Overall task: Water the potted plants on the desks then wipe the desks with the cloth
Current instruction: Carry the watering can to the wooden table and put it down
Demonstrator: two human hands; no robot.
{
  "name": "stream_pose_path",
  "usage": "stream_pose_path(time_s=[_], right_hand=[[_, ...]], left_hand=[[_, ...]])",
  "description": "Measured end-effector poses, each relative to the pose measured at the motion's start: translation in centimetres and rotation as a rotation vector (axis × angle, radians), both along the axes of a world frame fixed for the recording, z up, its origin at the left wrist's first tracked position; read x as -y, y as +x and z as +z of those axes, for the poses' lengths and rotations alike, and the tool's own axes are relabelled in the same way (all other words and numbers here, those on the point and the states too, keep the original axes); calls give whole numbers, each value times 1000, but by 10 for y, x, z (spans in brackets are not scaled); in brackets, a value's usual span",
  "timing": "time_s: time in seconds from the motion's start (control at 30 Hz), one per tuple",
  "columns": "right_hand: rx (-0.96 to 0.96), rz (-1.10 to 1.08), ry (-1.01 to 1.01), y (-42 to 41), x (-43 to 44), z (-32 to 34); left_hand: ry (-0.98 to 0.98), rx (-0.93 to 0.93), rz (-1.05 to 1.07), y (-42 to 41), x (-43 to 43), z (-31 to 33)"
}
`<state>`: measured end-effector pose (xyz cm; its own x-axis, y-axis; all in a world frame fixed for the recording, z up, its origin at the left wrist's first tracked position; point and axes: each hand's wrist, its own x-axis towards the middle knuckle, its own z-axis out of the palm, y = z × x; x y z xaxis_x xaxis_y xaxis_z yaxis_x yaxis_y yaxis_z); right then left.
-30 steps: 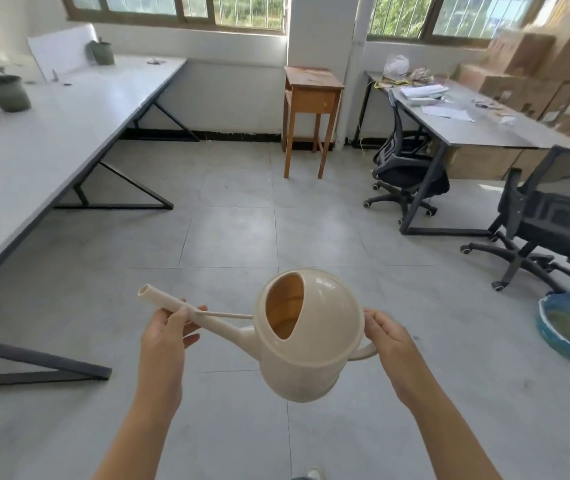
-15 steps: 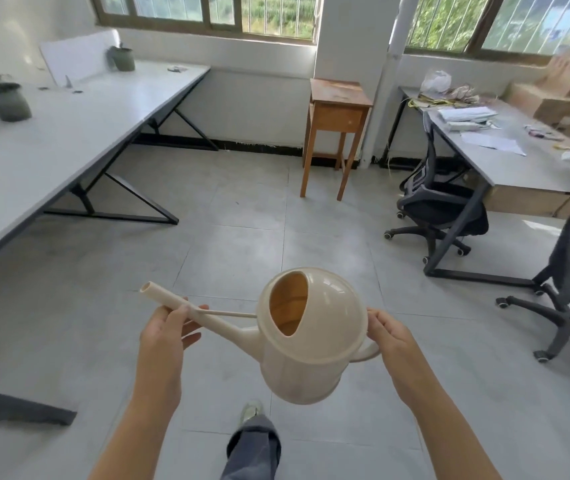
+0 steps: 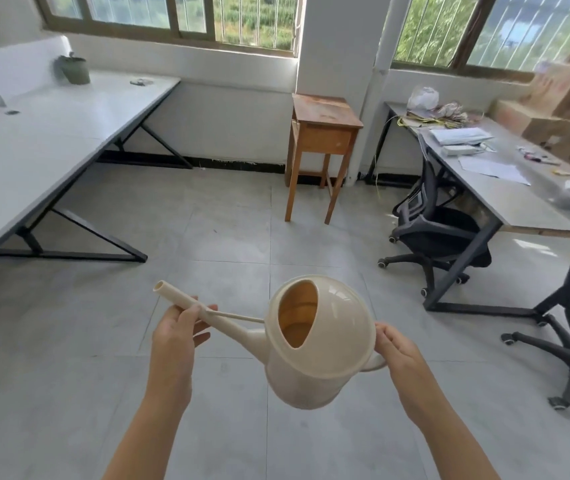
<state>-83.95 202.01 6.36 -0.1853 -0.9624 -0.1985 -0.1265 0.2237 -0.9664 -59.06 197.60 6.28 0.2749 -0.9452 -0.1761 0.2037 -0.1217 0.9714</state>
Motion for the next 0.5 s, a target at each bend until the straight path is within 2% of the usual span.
stream_pose_path(time_s=[0.23, 0.5], right_hand=[[-31, -16, 36, -13, 105, 0], [-16, 28, -10, -41, 263, -3]], left_hand=[[11, 7, -23, -12, 107, -1], [-7, 18, -17, -35, 257, -5]])
